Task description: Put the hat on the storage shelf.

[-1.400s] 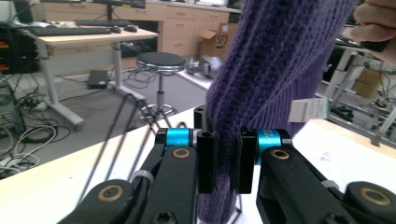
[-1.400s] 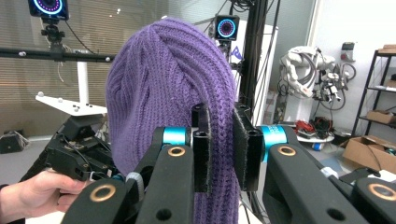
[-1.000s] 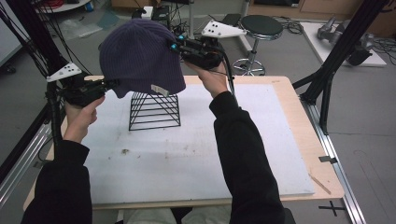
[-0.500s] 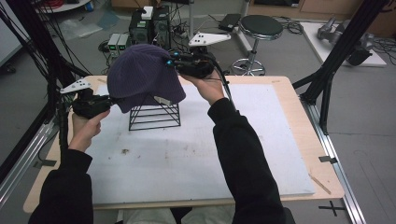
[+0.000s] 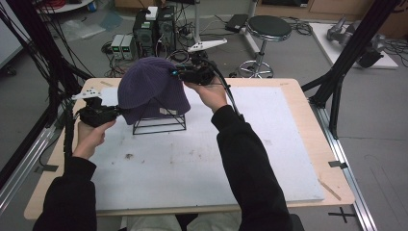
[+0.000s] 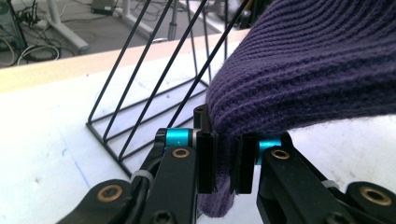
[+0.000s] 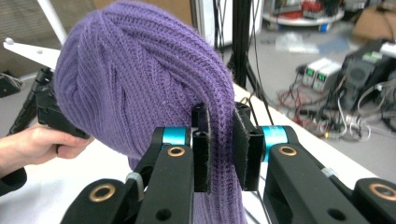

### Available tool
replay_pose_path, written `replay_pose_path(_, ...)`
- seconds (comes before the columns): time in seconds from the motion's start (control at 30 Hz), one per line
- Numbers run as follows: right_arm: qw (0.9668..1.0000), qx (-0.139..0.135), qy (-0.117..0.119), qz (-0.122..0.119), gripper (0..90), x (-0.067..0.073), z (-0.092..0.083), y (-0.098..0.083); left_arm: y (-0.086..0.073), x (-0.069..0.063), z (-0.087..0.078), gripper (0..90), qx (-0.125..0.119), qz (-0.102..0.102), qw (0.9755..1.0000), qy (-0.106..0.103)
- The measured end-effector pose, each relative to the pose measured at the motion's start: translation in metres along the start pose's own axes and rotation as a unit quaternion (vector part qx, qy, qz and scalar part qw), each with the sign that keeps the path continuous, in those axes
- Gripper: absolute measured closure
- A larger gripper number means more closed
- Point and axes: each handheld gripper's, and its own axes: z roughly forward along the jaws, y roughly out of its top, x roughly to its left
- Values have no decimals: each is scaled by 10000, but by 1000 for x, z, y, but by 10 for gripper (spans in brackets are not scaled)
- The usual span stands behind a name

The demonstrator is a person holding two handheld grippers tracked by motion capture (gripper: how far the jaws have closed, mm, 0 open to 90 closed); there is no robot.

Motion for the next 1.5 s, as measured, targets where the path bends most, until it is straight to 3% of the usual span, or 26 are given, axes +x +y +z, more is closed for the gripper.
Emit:
replay_pose_path(0.13,9996,251,-119,104,800,-3,6,-7,-4,4,3,830,120,-38,9999,9)
replay_pose_path(0.2,9995,121,-179,211,801,-5,7,-14,-6,6,5,830,198,-57,9998,-20)
replay_pose_path(0.27,9990,195,-157,362,801,-10,9,-22,-9,6,10,830,329,-40,9994,-21)
replay_pose_path(0.33,9990,151,-166,385,801,-12,9,-32,-11,6,14,830,445,18,9990,-6)
replay_pose_path(0.5,9988,164,-121,440,801,-15,12,-44,-22,11,21,828,559,-58,9984,22)
replay_pose_path(0.7,9982,377,-81,448,801,-14,22,-54,-34,17,27,828,749,-117,9971,65)
replay_pose_path(1.1,9979,456,-118,444,792,-14,24,-60,-35,20,27,805,754,-297,9967,-41)
replay_pose_path(1.17,9978,488,-132,422,758,-13,24,-60,-36,21,26,777,741,-346,9966,-127)
replay_pose_path(1.23,9976,496,-156,457,670,-12,24,-60,-36,22,25,704,683,-478,9962,-260)
replay_pose_path(1.33,9963,659,-377,397,492,-10,25,-61,-35,22,21,465,571,-568,9966,-176)
replay_pose_path(1.4,9956,748,-410,398,365,-10,24,-61,-34,21,16,366,456,-550,9974,-99)
replay_pose_path(1.5,9939,855,-554,422,267,-12,17,-61,-32,18,8,282,318,-572,9978,-61)
